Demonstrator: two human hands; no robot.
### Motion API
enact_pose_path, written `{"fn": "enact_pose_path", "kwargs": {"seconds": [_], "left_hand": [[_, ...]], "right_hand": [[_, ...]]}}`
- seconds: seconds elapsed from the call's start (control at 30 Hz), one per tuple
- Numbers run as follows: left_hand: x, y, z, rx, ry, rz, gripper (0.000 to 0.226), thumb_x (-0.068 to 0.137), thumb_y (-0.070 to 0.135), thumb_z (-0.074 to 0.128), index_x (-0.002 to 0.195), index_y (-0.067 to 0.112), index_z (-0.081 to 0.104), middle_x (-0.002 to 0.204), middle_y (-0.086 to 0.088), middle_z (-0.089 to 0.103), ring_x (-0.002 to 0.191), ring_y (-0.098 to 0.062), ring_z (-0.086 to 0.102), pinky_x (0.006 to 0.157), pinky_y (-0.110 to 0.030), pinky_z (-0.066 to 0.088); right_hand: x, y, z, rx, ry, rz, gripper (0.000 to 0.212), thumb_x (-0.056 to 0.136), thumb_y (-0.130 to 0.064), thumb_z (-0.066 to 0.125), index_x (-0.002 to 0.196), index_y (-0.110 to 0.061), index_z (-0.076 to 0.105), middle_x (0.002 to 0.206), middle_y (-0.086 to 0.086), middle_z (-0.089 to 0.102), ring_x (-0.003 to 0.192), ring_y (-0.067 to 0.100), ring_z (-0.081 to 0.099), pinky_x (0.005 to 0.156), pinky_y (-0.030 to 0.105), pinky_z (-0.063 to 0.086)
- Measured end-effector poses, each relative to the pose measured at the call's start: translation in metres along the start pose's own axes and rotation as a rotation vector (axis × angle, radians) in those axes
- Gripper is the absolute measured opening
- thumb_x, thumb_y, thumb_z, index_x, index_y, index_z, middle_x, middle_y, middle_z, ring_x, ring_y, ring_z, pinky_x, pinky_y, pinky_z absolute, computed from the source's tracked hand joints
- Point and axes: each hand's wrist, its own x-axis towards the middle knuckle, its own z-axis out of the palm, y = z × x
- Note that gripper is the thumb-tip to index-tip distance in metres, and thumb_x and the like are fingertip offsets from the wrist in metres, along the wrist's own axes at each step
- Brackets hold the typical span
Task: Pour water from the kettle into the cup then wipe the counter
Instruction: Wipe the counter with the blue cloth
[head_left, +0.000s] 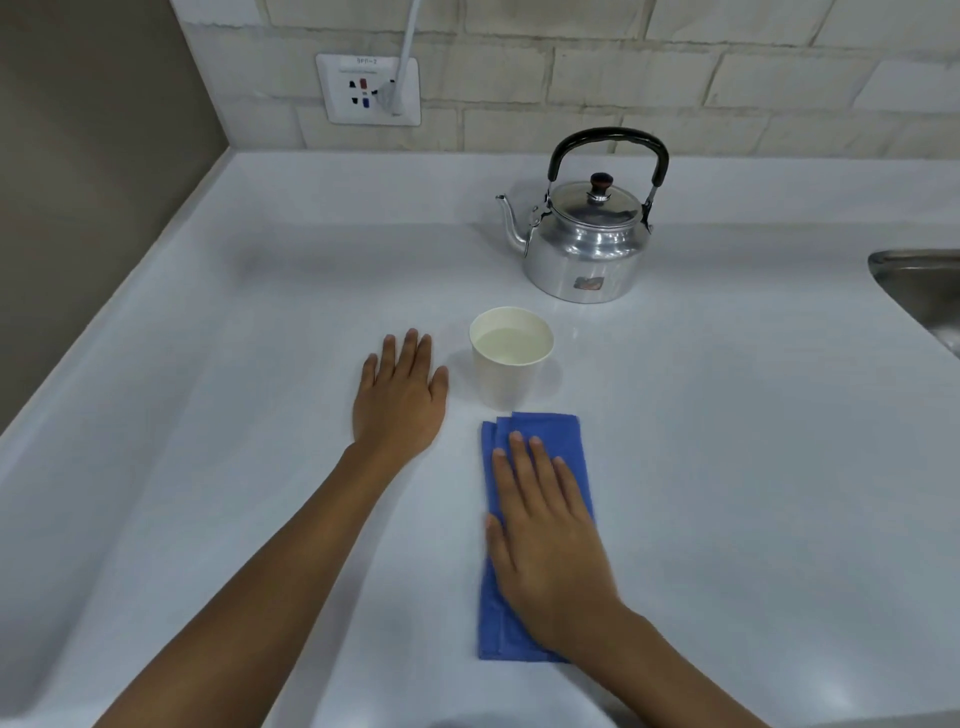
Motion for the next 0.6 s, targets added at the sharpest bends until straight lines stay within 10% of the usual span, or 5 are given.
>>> {"fn": "enact_pose_path", "kwargs": {"seconds": [0.33,0.6], "left_hand": [[-0.001,0.005,0.0,-0.008,-0.007,-0.01,0.055,0.096,0.039,0.01,0.145,0.016,0.001,0.157,-0.001,0.0,0.143,-0.022,-0.004,0.116,-0.038,-0.002],[0.0,0.001,0.001,0.001,0.013,0.005,0.055,0.096,0.038,0.011,0.145,0.016,0.001,0.157,-0.002,0.001,0.143,-0.022,-0.004,0.116,-0.037,0.0]], "right_hand": [[0.057,0.135,-0.019,-0.074,0.006,0.362,0.058,0.096,-0.035,0.026,0.148,-0.019,0.007,0.158,-0.002,0.006,0.143,0.025,0.001,0.116,0.049,0.002],[0.002,0.107,-0.006,-0.031,0.014,0.146,0.061,0.089,-0.052,0.002,0.145,-0.028,-0.006,0.153,-0.014,-0.009,0.142,0.014,-0.013,0.117,0.037,-0.005]]}}
